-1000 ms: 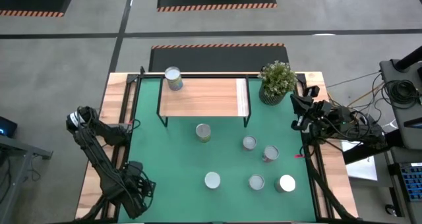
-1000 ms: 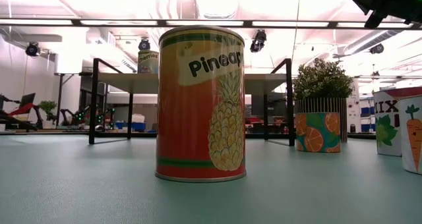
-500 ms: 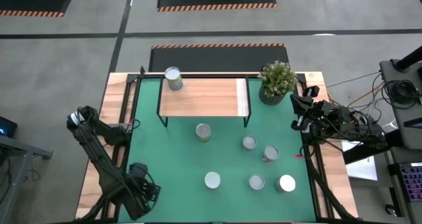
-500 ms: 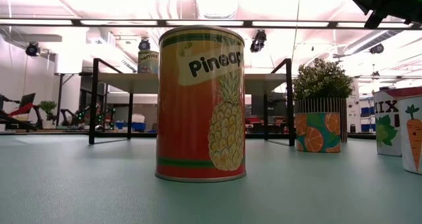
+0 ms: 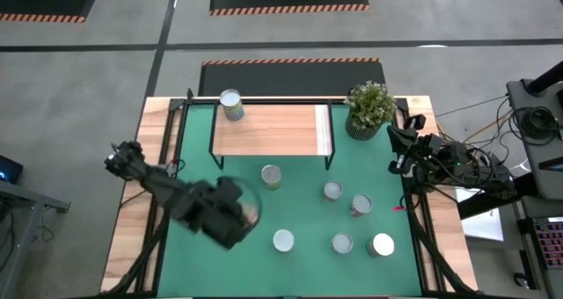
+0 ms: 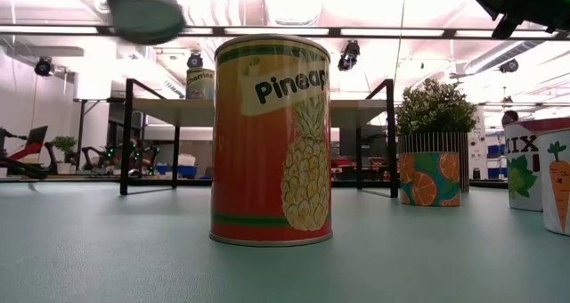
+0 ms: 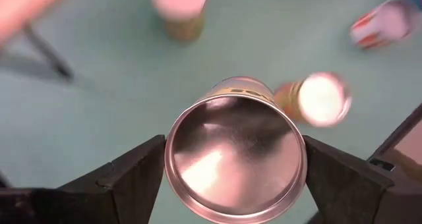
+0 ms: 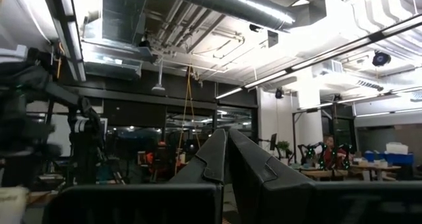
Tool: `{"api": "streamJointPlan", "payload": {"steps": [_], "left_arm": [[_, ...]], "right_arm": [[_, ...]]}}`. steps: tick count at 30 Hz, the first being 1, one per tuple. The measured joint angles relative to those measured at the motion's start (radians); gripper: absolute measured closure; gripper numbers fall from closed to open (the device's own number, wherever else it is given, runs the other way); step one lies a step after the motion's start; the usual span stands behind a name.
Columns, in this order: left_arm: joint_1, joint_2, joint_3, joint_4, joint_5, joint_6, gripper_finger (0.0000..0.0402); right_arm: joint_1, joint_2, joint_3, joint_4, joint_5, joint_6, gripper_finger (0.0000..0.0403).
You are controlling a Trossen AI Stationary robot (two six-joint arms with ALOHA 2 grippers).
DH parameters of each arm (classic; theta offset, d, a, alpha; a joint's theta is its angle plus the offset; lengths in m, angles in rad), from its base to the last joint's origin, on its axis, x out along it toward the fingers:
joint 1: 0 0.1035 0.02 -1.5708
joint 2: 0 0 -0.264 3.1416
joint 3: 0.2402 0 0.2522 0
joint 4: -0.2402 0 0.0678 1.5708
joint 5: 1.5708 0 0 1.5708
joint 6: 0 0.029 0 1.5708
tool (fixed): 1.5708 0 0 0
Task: Pick and place cans onto a shelf
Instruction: Put the canned peaches on the shelf
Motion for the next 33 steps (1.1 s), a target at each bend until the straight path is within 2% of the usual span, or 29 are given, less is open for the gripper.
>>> {"api": "streamJointPlan", "payload": {"steps": [7,15,19,25,29,33], "left_arm": [[0.206,0.079,0.235,-0.009,-0.006,0.436,0.0095],[0.425,0.136,0.393,-0.012,-0.003,0.786,0.0095],[0.535,0.135,0.397,-0.012,0.008,0.852,0.0095],[0.668,0.133,0.372,-0.013,0.092,0.885,0.0095],[0.723,0.132,0.33,-0.012,0.141,0.922,0.0095],[0.747,0.103,0.28,-0.012,0.215,1.023,0.0095]], "right_arm": [[0.0,0.0,0.0,-0.006,0.0,0.003,0.0394],[0.0,0.0,0.0,-0.021,0.0,0.017,0.0394],[0.0,0.0,0.0,-0.021,0.0,0.023,0.0394],[0.0,0.0,0.0,-0.037,0.0,0.024,0.0394],[0.0,0.0,0.0,-0.052,0.0,0.034,0.0394],[0.0,0.0,0.0,-0.057,0.0,0.038,0.0394]]}}
